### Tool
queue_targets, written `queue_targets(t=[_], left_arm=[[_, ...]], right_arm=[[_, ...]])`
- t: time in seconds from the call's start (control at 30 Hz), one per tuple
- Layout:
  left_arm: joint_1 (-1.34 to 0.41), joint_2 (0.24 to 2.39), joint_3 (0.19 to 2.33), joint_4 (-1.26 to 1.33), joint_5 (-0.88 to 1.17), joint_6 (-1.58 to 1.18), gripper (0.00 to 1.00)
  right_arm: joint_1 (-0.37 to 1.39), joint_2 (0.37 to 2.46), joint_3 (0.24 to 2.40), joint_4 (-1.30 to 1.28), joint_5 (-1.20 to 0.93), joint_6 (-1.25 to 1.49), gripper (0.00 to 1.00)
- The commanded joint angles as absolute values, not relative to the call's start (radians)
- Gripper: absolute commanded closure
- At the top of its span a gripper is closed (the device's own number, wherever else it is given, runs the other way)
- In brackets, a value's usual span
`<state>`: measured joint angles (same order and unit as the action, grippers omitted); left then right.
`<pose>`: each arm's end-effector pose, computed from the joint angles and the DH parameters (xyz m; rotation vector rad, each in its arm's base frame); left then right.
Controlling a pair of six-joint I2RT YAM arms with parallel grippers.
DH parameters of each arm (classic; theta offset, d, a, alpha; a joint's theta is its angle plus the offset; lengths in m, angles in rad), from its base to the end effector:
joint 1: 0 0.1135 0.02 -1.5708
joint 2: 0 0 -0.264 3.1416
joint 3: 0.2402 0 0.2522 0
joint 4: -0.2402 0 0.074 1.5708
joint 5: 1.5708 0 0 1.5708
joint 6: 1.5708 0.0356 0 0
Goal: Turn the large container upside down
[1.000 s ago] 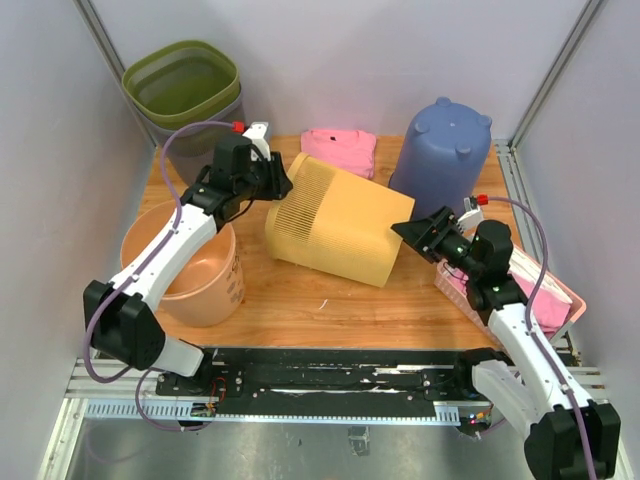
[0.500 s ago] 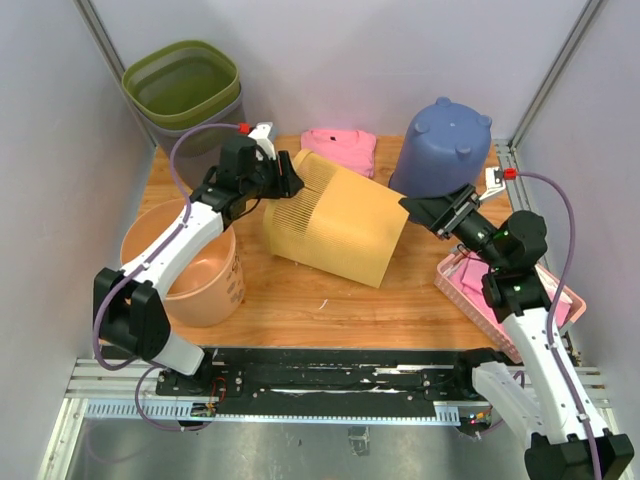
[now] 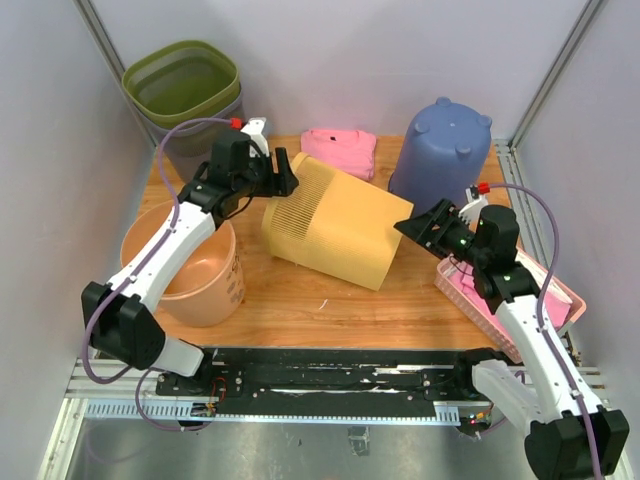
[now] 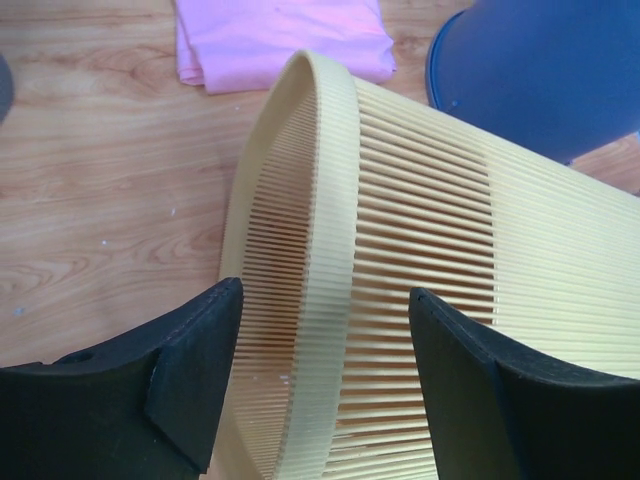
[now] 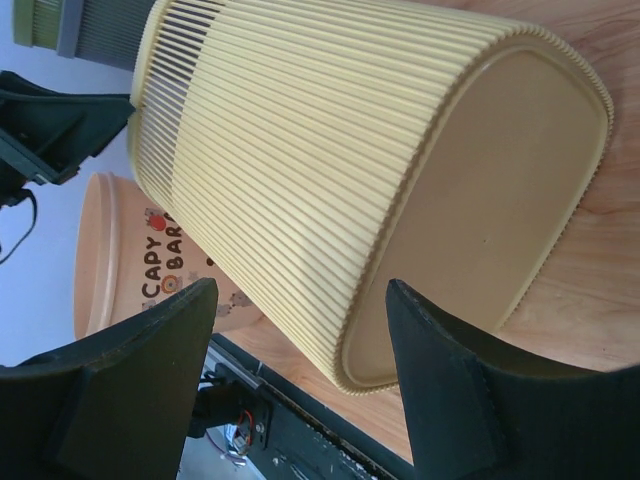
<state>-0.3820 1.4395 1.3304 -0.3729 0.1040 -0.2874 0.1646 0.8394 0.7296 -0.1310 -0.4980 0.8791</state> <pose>0.3071 -0.1273 0.3575 0.1646 2.0844 -0.5184 0.1905 0.0489 0.3177 0.3112 1.9226 1.1676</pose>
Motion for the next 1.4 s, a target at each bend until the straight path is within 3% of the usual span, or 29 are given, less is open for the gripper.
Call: queue_targets(t=[0.0, 0.1, 0.4, 0.6, 1.1, 1.37], left_arm=[[-0.384, 1.398, 1.376, -0.413, 0.054, -0.260, 0.29], [-0.385, 1.411, 1.376, -0.427, 0.037, -0.257, 0.33], [-0.385, 1.439, 1.304, -0.400, 0.000, -0.259, 0.63], [-0.384, 1.456, 1.293, -0.398, 0.027, -0.259, 0.81], [-0.385, 1.440, 1.231, -0.340, 0.107, -0.300, 0.89], [-0.385, 1.452, 1.233, -0.326, 0.145, -0.324, 0.85]], right_arm=[[0.149, 0.847, 0.721, -0.126, -0.509, 0.839, 0.30], [0.148, 0.860, 0.706, -0.097, -0.525, 0.857, 0.30], [0.148, 0.893, 0.653, 0.005, -0.583, 0.920, 0.29], [0.148, 0.936, 0.608, 0.206, -0.658, 1.000, 0.30], [0.150, 0.919, 0.608, 0.404, -0.767, 1.142, 0.34], [0.175, 0.873, 0.665, 0.425, -0.793, 1.173, 0.34]])
